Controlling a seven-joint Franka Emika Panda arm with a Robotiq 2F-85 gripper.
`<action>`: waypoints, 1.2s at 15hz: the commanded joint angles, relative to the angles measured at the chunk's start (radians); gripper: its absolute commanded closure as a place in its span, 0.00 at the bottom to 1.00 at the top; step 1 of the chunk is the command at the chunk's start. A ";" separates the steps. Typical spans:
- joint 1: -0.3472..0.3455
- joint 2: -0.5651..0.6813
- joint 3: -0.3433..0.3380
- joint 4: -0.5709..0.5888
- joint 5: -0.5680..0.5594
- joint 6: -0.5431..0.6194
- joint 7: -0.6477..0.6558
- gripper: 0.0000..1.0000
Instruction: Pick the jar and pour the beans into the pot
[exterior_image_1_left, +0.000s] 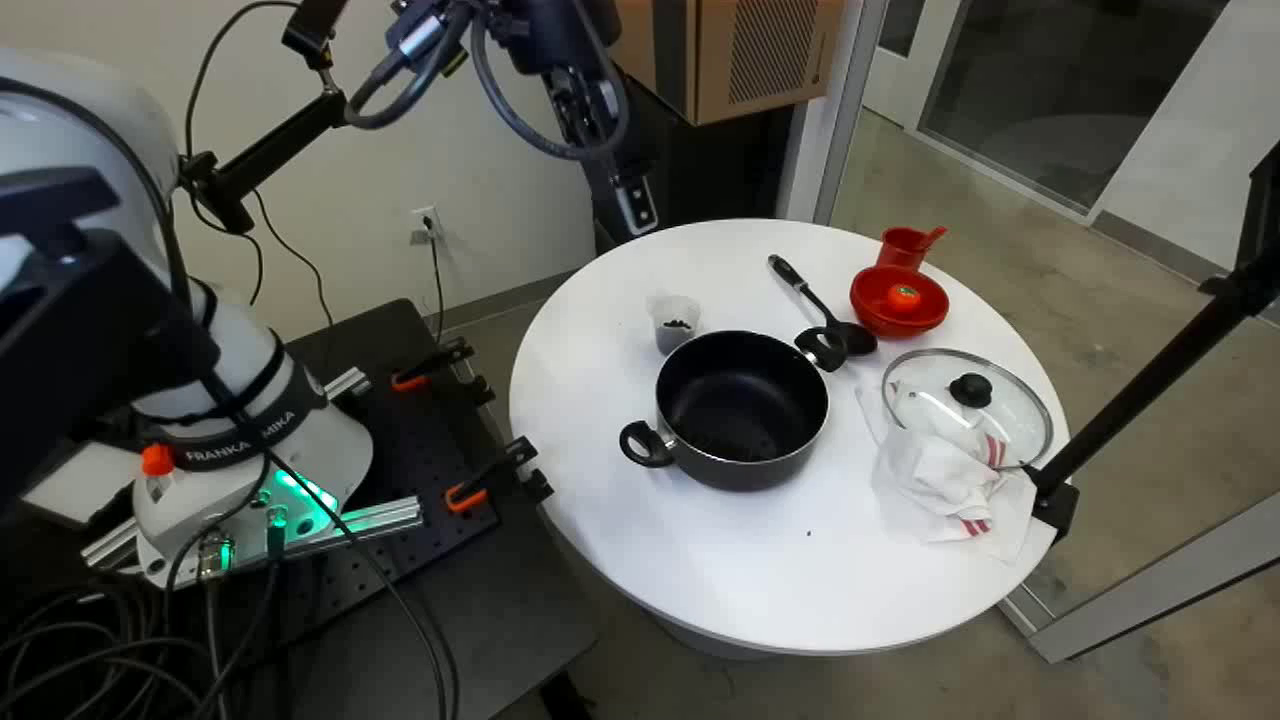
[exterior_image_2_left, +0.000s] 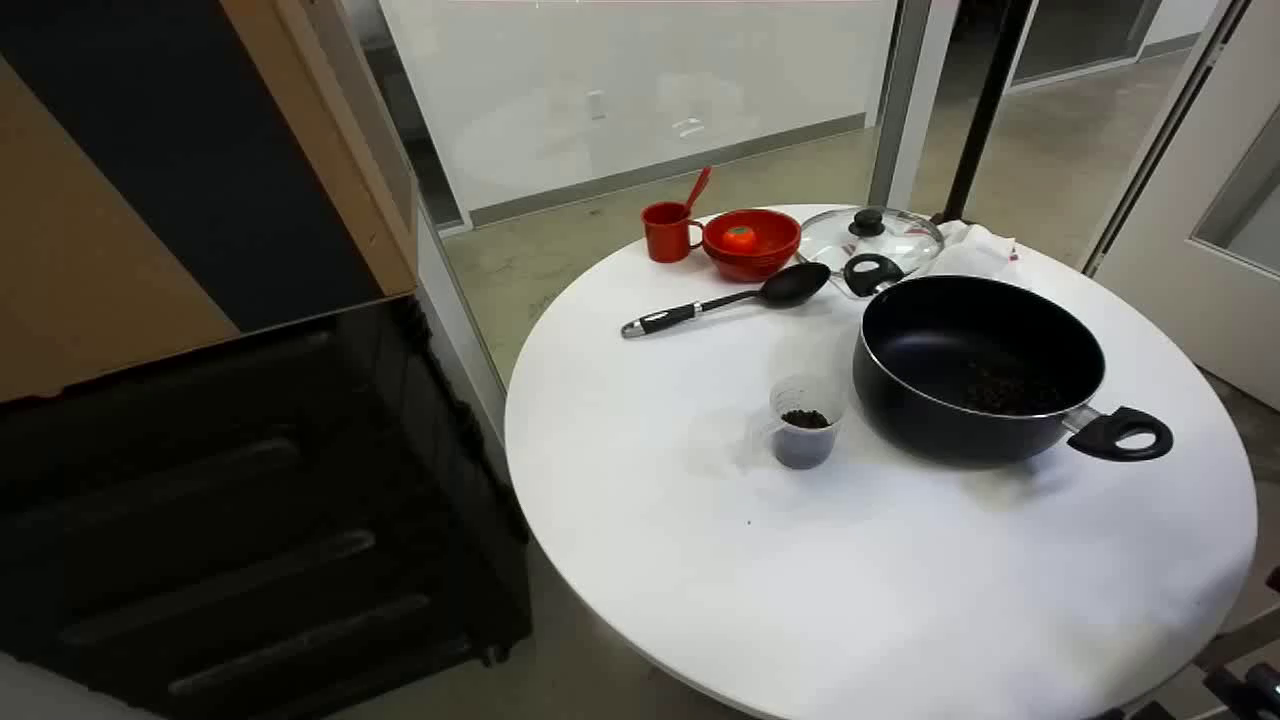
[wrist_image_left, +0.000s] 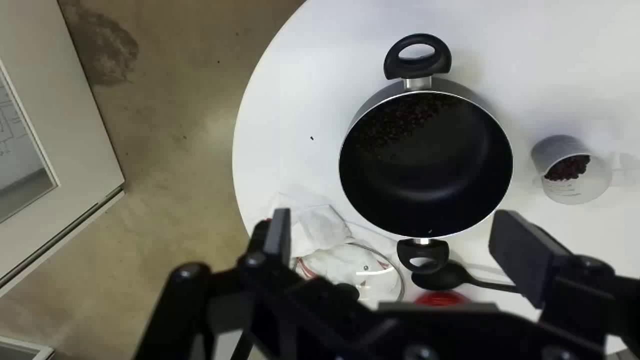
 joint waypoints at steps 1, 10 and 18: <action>0.008 0.000 -0.007 -0.004 -0.005 -0.007 0.004 0.00; 0.008 0.009 -0.007 -0.011 -0.005 -0.007 0.004 0.00; 0.067 0.236 -0.039 0.046 -0.076 0.066 -0.213 0.00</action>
